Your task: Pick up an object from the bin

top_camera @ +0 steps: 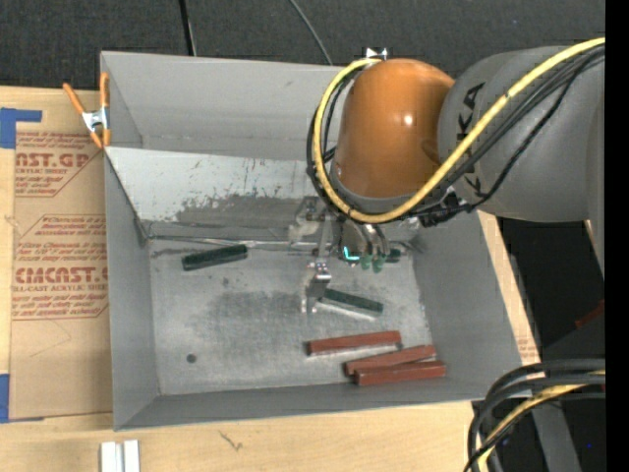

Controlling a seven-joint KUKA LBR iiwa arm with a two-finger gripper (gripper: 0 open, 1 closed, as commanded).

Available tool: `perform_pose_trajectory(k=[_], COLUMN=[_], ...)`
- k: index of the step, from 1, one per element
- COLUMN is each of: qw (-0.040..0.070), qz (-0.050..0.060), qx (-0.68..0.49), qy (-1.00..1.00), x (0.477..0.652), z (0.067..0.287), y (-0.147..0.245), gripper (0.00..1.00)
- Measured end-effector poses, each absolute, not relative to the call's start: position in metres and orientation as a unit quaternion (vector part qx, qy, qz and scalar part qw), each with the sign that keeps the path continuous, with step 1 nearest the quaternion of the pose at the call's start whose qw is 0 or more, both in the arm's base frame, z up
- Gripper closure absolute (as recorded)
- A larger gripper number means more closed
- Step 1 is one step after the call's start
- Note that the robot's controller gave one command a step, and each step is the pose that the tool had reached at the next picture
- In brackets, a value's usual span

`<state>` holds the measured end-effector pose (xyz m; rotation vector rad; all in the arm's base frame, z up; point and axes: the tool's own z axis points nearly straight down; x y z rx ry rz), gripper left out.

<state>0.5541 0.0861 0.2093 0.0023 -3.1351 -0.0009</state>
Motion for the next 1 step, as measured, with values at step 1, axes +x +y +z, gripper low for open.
perform_pose_trajectory(k=[1], qw=[-0.001], qz=[-0.001], qx=[0.0], qy=[-1.0], x=[0.5558], z=[0.2135], y=[0.0857], gripper=[0.0])
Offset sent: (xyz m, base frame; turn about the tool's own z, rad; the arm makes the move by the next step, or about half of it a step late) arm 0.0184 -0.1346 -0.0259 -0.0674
